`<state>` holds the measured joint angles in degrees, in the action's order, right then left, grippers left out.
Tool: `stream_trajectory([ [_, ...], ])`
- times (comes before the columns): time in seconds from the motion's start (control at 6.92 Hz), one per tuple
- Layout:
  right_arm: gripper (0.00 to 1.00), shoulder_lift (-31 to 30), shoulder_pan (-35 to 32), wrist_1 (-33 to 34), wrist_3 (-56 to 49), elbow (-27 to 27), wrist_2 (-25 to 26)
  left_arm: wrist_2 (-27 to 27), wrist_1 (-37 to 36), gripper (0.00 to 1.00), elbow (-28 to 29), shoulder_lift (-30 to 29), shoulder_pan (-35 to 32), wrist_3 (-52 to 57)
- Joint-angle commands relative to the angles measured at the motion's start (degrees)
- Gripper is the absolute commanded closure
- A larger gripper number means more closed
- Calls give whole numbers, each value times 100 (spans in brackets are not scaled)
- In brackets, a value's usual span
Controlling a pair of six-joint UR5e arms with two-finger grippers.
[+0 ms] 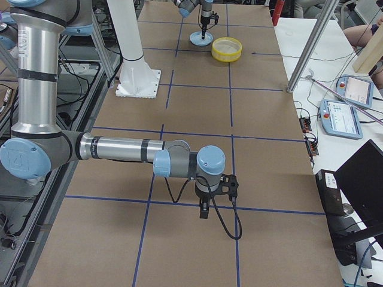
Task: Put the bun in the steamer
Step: 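Close the left gripper on the bun and lift it, then carry the bun with the left gripper over the yellow steamer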
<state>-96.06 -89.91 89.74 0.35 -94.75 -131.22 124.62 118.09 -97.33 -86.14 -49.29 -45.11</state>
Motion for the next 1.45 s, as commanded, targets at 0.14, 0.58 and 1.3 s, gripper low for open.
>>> stream_trajectory([
  [0.14, 0, 0, 0, 0, 0, 0, 0, 604, -425, 61, -978, 29, -515, -24],
  [0.58, 0, 0, 0, 0, 0, 0, 0, 616, -1453, 61, -501, -1689, -898, -348],
  [1.3, 0, 0, 0, 0, 0, 0, 0, 362, -1394, 61, 1023, -2679, -459, -499],
])
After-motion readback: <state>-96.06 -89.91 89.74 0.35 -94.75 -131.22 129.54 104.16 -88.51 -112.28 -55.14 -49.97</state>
